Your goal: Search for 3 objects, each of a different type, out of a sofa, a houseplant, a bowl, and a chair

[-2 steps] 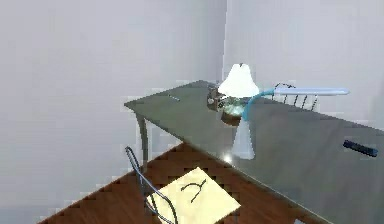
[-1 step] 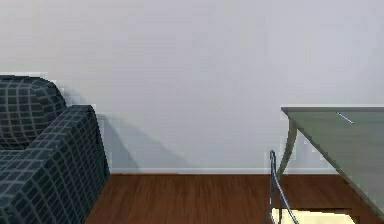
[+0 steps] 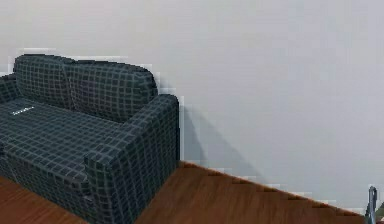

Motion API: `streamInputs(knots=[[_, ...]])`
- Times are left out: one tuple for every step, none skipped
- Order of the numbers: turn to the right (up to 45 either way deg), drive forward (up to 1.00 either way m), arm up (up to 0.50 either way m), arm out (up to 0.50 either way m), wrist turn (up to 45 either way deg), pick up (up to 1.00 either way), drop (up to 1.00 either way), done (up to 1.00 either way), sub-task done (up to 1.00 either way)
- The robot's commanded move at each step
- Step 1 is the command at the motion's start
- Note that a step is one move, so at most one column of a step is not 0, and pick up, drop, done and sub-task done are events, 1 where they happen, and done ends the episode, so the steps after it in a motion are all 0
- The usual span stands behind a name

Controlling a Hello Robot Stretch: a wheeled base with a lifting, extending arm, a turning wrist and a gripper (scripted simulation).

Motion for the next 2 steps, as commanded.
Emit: streamInputs(knots=[[0.0, 0.3, 0.0, 0.0, 0.0, 0.0, 0.0, 0.0, 0.0], [-42.0, 0.0, 0.0, 0.0, 0.0, 0.0, 0.0, 0.0, 0.0]])
